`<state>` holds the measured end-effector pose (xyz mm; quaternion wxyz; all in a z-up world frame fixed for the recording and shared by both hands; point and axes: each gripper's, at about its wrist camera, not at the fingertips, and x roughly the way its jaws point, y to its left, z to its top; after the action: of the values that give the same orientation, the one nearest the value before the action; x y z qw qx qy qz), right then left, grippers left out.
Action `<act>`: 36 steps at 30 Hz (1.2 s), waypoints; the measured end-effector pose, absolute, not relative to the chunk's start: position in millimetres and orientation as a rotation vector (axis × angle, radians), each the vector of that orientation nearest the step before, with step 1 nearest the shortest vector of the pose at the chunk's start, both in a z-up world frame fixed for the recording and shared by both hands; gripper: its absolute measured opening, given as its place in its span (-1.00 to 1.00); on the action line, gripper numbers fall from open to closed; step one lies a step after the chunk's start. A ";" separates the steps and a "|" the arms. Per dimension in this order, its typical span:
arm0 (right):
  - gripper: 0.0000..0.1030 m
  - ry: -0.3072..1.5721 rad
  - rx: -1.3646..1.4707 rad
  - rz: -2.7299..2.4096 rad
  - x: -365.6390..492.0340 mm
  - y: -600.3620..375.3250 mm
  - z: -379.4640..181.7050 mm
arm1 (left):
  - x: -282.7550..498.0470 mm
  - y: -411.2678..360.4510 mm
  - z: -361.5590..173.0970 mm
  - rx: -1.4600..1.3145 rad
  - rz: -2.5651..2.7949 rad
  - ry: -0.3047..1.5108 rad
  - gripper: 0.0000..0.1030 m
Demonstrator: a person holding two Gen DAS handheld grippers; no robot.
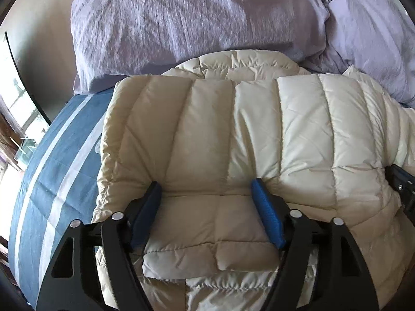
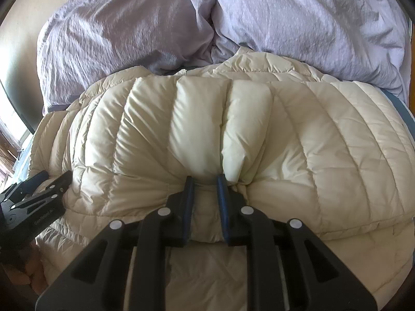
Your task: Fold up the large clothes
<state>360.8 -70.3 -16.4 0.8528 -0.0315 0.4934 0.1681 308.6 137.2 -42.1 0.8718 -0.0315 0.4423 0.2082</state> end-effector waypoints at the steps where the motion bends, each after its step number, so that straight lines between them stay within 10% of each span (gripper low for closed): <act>1: -0.65 1.039 -0.065 0.354 360.6 -70.2 -16.2 | 308.7 138.1 -42.1 -0.069 0.436 0.925 0.46; 11: -0.48 1.077 0.037 0.407 369.0 -80.6 -12.5 | 307.0 145.8 -36.7 -0.113 0.428 0.918 0.53; 16: 0.55 1.006 0.057 0.417 349.2 -106.8 29.0 | 267.7 148.3 -6.5 -0.174 0.372 0.893 0.53; 36: 0.59 1.099 0.010 0.330 200.6 -329.2 47.9 | 50.5 177.6 -15.1 -0.325 0.247 0.930 0.43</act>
<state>200.6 -329.2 47.9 0.8398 0.0049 0.5200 0.1560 50.5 177.6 -15.1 0.8737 -0.1554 0.4455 0.1184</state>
